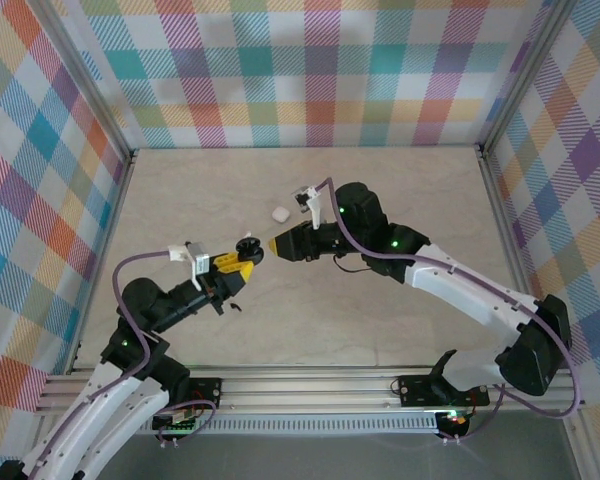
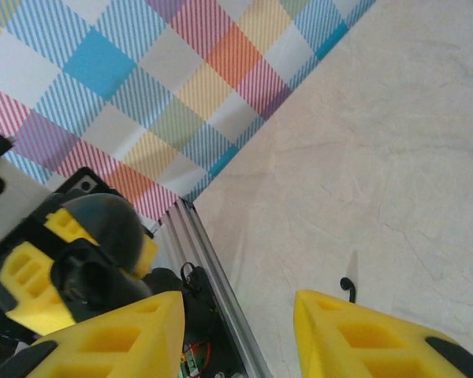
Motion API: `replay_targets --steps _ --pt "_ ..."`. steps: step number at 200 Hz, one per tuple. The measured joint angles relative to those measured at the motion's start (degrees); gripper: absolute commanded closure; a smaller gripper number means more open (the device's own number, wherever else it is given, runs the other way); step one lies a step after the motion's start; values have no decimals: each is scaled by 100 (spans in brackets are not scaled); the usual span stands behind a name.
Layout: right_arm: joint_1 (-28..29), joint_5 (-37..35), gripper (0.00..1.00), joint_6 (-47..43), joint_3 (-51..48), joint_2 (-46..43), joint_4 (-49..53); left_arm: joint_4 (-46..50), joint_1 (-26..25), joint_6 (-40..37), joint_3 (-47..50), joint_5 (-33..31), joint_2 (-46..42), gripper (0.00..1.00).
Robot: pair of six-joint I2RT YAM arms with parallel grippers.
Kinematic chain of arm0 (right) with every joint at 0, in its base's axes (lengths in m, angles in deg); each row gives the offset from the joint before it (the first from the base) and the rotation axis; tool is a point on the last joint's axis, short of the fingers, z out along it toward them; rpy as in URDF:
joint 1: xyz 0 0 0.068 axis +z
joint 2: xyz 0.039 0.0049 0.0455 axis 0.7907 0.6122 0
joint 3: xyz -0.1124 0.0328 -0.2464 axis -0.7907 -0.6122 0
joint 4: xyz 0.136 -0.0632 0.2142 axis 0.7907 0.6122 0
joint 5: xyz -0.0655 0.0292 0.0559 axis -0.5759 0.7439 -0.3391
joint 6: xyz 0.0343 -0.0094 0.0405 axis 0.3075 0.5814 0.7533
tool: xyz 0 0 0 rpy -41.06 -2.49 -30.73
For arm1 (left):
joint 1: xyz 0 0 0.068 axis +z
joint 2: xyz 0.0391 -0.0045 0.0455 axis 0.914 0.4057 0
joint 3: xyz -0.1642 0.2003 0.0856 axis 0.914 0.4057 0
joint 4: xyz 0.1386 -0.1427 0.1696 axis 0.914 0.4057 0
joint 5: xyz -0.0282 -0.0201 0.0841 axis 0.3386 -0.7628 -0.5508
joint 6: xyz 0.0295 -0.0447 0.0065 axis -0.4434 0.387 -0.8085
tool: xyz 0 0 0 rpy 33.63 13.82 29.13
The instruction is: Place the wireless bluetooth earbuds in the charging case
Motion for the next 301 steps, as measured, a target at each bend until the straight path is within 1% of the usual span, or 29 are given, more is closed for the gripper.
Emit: replay_targets --steps 31,61,97,122,143,175,225,252,301 --pt "0 -44 59 -24 68 201 111 730 0 22 136 -352 -739 100" --pt "0 -37 60 -61 389 686 269 1349 0 142 254 -704 -1357 100" --pt "0 -52 60 -28 522 1244 306 2107 0 197 256 -979 -1834 100" --pt "11 -205 65 -11 651 1620 411 2682 0 197 223 -1115 -2068 100" --pt "83 -503 66 -39 951 2048 702 3091 0 195 48 -1156 -2135 100" --pt "369 -828 67 -160 1283 2721 944 3552 0 195 -332 -1241 -2135 100" --pt "616 -822 68 -289 1344 3497 955 3976 0 195 -623 -1303 -2140 100" --pt "763 -859 66 -455 1637 3917 1049 4199 0 197 -754 -1305 -2151 100" --pt "1099 -870 66 -621 2184 4411 1248 4216 0 195 -774 -1305 -2162 100"
